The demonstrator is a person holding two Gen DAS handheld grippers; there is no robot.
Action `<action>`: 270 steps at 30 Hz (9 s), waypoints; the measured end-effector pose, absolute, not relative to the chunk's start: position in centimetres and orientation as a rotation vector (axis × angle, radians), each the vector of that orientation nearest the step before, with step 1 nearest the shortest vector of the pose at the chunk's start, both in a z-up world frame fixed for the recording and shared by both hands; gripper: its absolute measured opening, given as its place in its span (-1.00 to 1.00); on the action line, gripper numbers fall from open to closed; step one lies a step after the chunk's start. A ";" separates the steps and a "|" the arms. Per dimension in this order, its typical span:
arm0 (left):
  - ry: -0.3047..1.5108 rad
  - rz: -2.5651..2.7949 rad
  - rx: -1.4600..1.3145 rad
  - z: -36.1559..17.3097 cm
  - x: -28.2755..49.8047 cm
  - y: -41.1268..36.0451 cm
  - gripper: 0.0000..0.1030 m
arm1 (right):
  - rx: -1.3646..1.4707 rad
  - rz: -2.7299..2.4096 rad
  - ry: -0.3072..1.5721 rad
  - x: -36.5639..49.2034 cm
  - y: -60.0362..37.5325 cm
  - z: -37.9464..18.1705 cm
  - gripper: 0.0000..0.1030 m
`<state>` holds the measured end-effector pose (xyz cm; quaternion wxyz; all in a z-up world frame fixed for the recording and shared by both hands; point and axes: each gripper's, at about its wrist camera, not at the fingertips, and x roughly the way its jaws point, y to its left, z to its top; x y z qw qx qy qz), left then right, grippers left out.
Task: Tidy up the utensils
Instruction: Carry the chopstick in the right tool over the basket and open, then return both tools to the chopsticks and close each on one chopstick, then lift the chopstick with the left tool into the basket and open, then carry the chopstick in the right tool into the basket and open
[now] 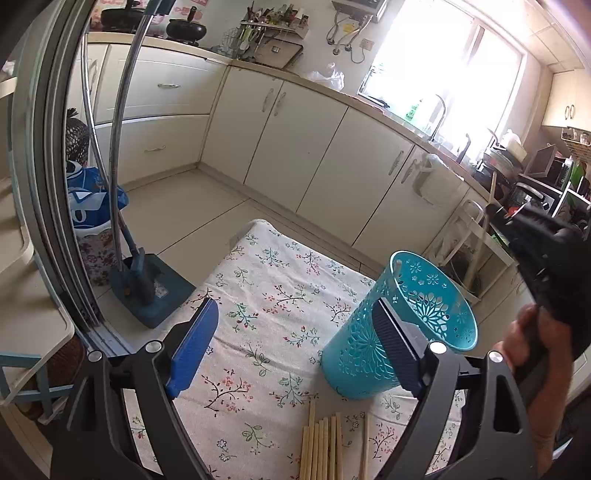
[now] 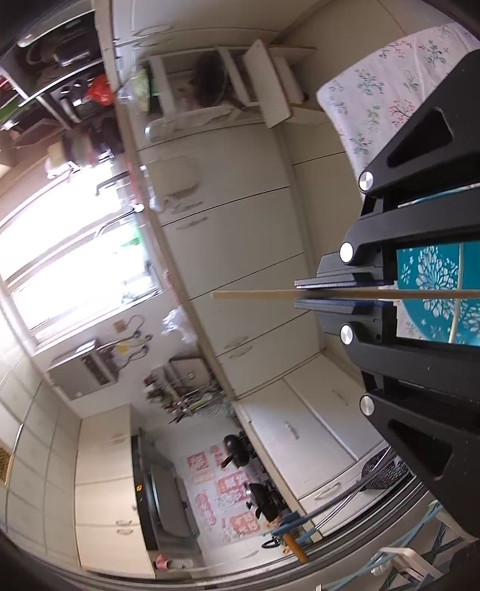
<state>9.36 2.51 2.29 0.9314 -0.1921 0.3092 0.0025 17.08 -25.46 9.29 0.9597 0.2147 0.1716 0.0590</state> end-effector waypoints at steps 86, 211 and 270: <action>1.083 -0.475 0.284 -8.5 7.7 -6.2 -0.87 | 0.212 0.088 0.907 -0.7 -23.5 -8.2 -0.85; 0.605 -0.031 -0.384 1.6 9.5 3.0 0.44 | 0.450 0.157 0.627 -2.8 -26.9 -0.7 -0.90; 0.573 0.006 -0.293 1.9 6.0 2.7 0.59 | 0.288 0.025 0.571 -3.2 -22.7 -1.7 -0.38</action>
